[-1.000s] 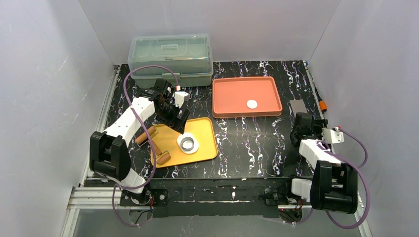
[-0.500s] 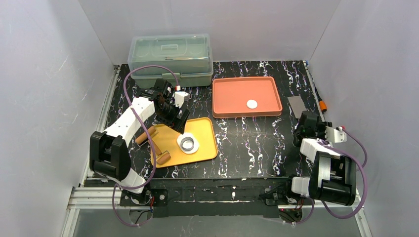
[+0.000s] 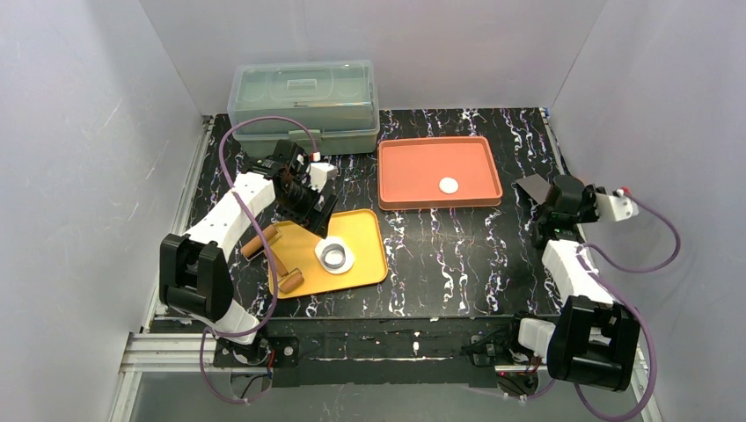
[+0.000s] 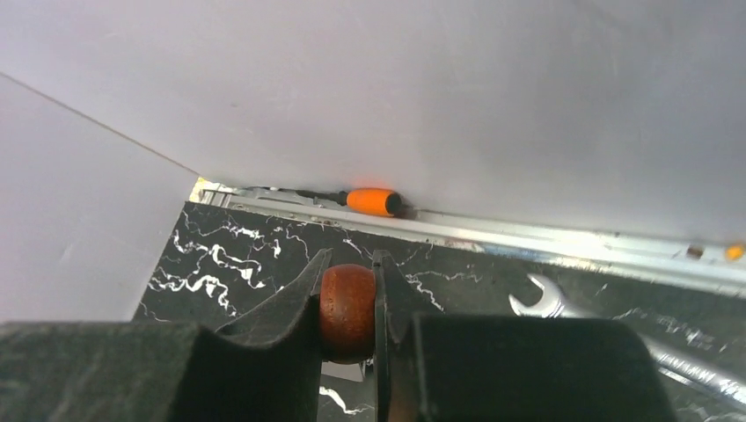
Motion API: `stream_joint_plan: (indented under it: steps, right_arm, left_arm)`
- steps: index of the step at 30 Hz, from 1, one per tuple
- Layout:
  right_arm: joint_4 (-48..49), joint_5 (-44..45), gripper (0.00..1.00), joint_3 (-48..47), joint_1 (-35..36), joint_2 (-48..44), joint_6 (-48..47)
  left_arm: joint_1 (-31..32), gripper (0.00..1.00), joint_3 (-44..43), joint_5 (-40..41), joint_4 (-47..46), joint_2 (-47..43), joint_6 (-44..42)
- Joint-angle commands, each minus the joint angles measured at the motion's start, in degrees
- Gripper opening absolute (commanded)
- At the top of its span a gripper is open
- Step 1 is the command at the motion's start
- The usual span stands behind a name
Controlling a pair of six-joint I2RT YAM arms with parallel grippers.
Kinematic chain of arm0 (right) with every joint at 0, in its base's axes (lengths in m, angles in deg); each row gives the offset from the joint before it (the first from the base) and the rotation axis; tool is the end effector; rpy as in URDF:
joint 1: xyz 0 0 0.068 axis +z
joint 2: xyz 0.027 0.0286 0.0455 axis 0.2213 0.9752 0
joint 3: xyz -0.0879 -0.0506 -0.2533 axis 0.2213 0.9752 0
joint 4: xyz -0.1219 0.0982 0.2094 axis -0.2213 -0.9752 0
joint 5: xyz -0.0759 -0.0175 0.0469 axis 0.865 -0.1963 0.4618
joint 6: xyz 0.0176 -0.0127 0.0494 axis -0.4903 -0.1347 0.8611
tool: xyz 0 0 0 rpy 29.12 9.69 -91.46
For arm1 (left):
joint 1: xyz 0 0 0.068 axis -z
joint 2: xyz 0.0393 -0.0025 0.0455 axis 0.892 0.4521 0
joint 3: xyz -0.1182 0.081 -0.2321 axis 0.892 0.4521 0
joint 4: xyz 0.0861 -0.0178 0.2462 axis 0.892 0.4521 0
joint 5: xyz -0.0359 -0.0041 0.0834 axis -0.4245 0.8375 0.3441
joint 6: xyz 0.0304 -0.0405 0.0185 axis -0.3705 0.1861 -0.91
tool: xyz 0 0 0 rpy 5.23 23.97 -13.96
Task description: Roll out the dumpling wrappers from the dough
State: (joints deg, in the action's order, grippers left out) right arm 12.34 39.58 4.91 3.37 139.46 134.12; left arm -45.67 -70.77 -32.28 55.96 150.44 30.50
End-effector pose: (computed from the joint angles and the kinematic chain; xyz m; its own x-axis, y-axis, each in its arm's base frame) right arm 0.2326 -0.0675 0.2423 0.4970 0.3765 -0.7818 0.7496 0.2676 0.6054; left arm 0.2936 -0.1038 0.2693 -0.7350 0.4892 -0.4695 0.6177 0.7687 -0.1661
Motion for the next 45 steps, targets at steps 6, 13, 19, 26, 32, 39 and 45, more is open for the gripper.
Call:
stream_joint_plan:
  steps: [6,13,19,26,32,39,45]
  right_arm:
    - [-10.9,-12.6,0.01,-11.2,-0.5,-2.5,-29.1]
    - [-13.3,-23.3,0.01,-16.1,-0.4,-2.1,-38.4]
    - [-21.0,-32.5,0.01,-22.0,-0.4,-1.9,-41.0]
    - [-28.7,-33.8,0.01,-29.2,-0.2,-2.3,-46.9]
    - [-36.7,-32.5,0.01,-35.0,3.1,-3.1,-49.3]
    - [-44.3,-32.6,0.01,-38.0,14.1,-6.4,-54.4]
    - [-49.7,-34.8,0.01,-44.1,21.6,-7.5,-57.0]
  left_arm:
    - [-0.8,0.90,-1.0,-1.9,1.5,-1.5,-0.6]
    - [-1.0,0.90,-0.8,-2.3,1.5,-1.9,-0.7]
    - [-0.9,0.90,-0.6,-3.2,1.2,-1.6,-0.7]
    - [-0.9,0.90,-0.2,-4.5,1.2,-0.9,-0.9]
    - [-1.0,0.87,0.7,-5.5,0.7,0.5,-0.4]
    - [-1.0,0.83,3.8,-4.3,-1.7,1.0,0.0]
    - [-0.4,0.79,6.2,-3.5,-4.3,1.8,0.7]
